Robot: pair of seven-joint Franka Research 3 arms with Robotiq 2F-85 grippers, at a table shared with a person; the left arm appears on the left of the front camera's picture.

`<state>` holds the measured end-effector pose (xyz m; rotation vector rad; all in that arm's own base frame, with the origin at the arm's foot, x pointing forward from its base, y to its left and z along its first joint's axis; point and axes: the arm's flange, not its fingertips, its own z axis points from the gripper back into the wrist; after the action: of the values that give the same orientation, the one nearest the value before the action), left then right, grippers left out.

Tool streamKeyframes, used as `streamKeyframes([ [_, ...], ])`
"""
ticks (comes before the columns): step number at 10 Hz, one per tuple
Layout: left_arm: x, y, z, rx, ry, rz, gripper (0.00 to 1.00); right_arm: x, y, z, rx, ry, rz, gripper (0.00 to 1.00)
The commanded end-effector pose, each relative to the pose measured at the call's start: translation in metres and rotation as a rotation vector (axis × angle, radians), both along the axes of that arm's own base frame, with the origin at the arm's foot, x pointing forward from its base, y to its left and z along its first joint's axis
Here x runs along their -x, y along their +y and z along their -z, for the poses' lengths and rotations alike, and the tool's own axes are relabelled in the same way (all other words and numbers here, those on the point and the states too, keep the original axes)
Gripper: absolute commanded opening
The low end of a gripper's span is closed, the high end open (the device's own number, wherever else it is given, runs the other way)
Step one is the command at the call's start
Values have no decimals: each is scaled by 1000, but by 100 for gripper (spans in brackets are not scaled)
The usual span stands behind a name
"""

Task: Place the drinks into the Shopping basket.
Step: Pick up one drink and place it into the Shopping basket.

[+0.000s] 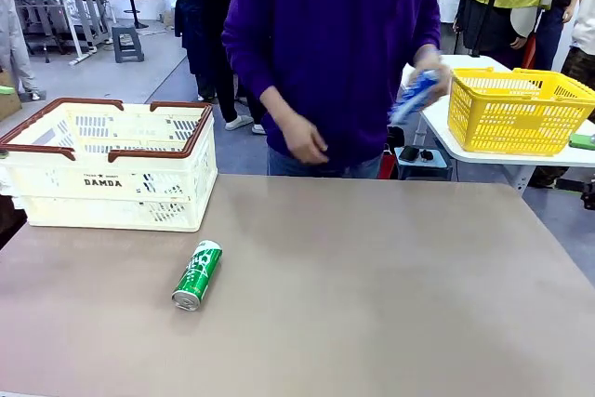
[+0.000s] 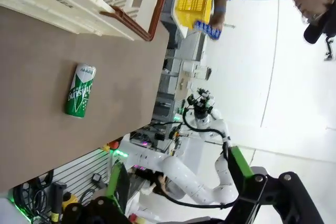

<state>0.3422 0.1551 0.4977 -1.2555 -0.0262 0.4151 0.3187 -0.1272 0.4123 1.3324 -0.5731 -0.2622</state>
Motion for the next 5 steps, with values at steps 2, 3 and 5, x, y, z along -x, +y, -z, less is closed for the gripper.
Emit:
streamKeyframes([
  [2,27,-131,-14,-302,-107,267,100,0,0,-4,-13,-6,1,100],
  [3,37,-175,-6,-437,-140,362,100,0,0,-4,-13,-6,1,100],
  [5,45,-237,20,-850,-173,401,100,0,0,-4,-13,-6,1,100],
])
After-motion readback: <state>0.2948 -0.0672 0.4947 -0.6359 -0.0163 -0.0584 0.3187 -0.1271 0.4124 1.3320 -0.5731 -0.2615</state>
